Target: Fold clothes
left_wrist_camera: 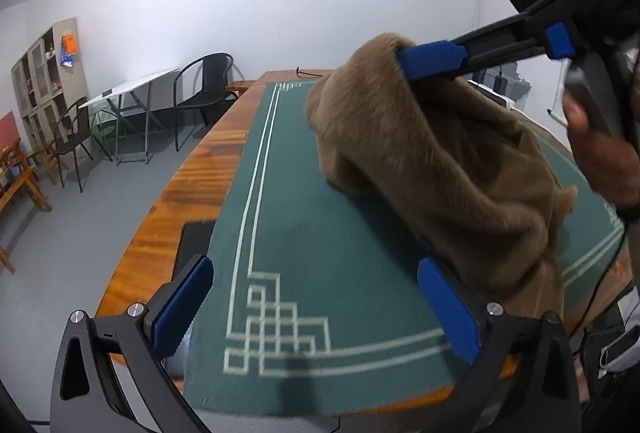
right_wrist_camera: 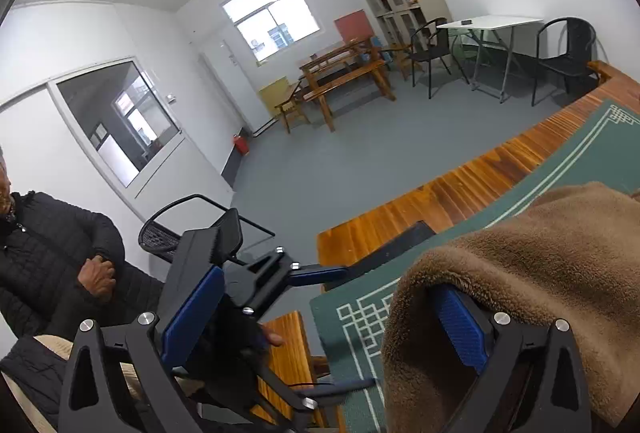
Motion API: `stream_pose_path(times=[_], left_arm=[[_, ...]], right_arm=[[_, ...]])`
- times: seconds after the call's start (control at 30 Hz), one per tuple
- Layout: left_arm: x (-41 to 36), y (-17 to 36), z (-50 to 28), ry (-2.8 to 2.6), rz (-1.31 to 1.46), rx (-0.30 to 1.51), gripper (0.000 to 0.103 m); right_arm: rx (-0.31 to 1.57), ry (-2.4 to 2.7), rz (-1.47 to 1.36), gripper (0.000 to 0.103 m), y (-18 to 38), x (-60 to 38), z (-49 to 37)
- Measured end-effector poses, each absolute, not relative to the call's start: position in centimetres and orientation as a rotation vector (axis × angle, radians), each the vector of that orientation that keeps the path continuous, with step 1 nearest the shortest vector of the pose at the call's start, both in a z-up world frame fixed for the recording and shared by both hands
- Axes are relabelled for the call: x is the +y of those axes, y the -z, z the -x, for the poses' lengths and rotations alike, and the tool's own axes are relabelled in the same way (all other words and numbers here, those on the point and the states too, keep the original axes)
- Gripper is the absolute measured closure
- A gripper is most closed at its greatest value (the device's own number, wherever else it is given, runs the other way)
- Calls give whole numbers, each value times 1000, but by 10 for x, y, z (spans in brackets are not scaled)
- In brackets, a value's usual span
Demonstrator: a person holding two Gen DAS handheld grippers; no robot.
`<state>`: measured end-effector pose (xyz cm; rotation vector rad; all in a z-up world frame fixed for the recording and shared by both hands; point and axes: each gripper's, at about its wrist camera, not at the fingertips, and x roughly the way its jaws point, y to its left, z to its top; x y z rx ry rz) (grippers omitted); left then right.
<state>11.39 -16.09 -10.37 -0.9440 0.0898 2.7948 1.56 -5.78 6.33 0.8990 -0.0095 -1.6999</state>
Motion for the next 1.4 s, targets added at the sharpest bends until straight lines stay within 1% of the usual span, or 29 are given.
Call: stream_pose_path(times=[0.07, 0.13, 0.37, 0.53, 0.73, 0.9, 0.97, 1.0, 1.03, 1.07, 1.1, 1.13, 1.17, 1.27, 1.33, 1.37, 1.4], left_arm=[[-161, 107, -122, -2775, 934, 120, 0], [-152, 106, -129, -2751, 897, 199, 0], [-88, 106, -151, -2654, 675, 677, 0], [-56, 114, -155, -2558, 605, 961, 0], [-41, 133, -135, -2464, 551, 1216, 0], [-22, 153, -118, -2329, 451, 1464, 0], [-24, 145, -110, -2362, 455, 1440, 1], [-26, 139, -106, -2389, 463, 1412, 4], [-28, 133, -102, -2416, 470, 1384, 13], [-31, 127, -98, -2443, 478, 1355, 34], [-33, 122, -94, -2469, 485, 1326, 49], [-35, 116, -89, -2496, 493, 1296, 76], [-37, 110, -85, -2521, 500, 1266, 85], [-43, 93, -73, -2597, 522, 1173, 86], [-48, 81, -65, -2645, 536, 1109, 86], [-56, 66, -62, -2698, 522, 1031, 86], [-71, 44, -61, -2777, 492, 911, 86]], right_arm=[[-69, 1698, -887, 1, -65, -50, -15], [-129, 1694, -875, 1, -67, -43, -15], [-329, 1677, -831, 1, -72, -15, -14], [-364, 1811, -807, 1, -69, 21, -23], [-473, 2056, -724, 1, -64, 97, -41], [-597, 2158, -733, 1, -46, 153, -55], [-635, 2192, -748, 1, -38, 170, -62], [-644, 2210, -754, 1, -35, 178, -65], [-648, 2231, -758, 1, -31, 184, -68], [-639, 2257, -760, 1, -29, 189, -71], [-631, 2283, -762, 1, -26, 193, -73], [-622, 2309, -764, 1, -24, 198, -75], [-612, 2336, -765, 1, -20, 201, -77], [-565, 2420, -754, 1, -15, 209, -88], [-502, 2490, -746, 1, -17, 211, -96], [-450, 2536, -741, 1, -16, 212, -99], [-391, 2580, -736, 1, -17, 211, -103]])
